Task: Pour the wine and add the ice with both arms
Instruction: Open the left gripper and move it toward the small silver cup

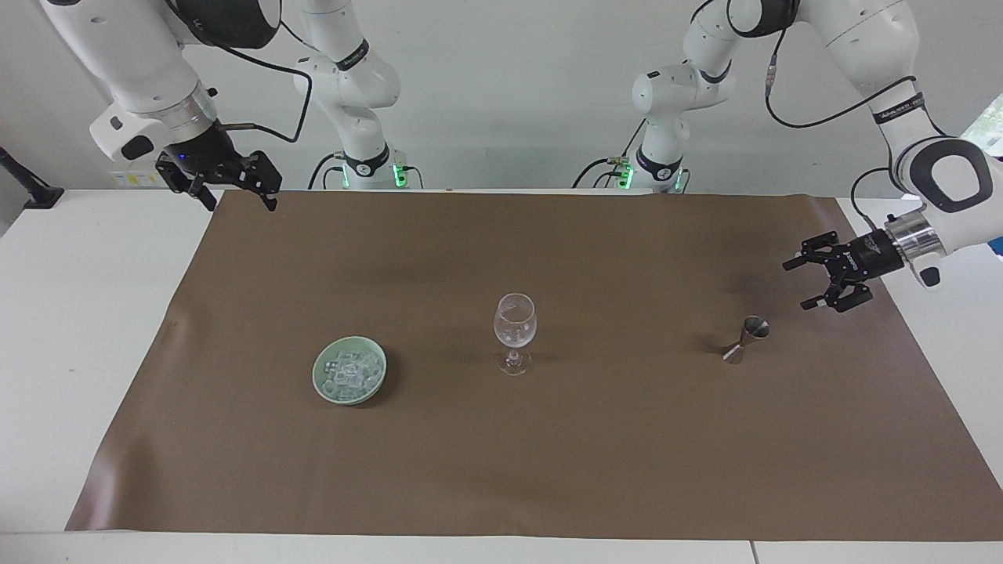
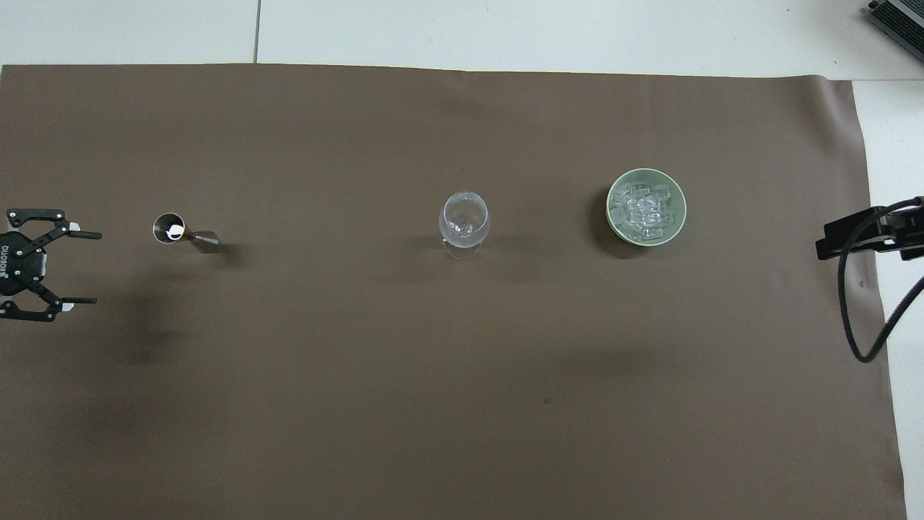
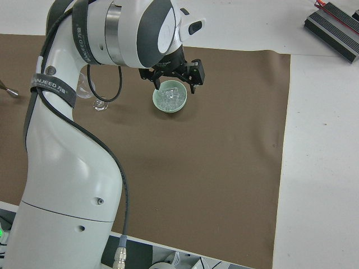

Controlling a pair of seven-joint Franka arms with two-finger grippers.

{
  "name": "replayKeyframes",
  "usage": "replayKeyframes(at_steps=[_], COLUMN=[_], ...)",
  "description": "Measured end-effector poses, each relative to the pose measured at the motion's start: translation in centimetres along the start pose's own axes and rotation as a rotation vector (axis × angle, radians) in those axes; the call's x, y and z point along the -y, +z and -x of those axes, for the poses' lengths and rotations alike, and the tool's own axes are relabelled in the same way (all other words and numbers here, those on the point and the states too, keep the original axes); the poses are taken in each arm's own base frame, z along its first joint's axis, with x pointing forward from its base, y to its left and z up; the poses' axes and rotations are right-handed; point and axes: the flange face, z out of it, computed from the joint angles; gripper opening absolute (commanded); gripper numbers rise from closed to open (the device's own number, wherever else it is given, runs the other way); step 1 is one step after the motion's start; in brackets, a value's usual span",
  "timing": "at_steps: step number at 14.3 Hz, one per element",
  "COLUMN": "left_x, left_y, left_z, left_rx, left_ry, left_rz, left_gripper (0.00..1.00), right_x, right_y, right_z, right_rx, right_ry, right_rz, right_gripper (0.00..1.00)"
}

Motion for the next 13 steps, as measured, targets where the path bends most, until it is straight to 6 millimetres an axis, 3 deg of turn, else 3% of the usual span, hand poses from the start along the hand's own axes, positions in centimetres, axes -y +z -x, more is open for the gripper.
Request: replayKeyframes(at_steps=[7, 13], left_x=[0.9, 1.6], left_y=[1.6, 5.5], left_z=[-5.7, -7.9], left_rx=[0.065, 0.205], left_ry=[-0.109, -0.196], left_rz=[0.021, 0.107], left_gripper=[1.00, 1.00], right_x=[0.0, 0.0], right_y=[0.0, 0.0], right_z=[0.0, 0.0], right_rx=[0.000, 0.000], right_ry=[0.000, 0.000], right_rz=[0.000, 0.000], right_gripper=[1.00, 1.00])
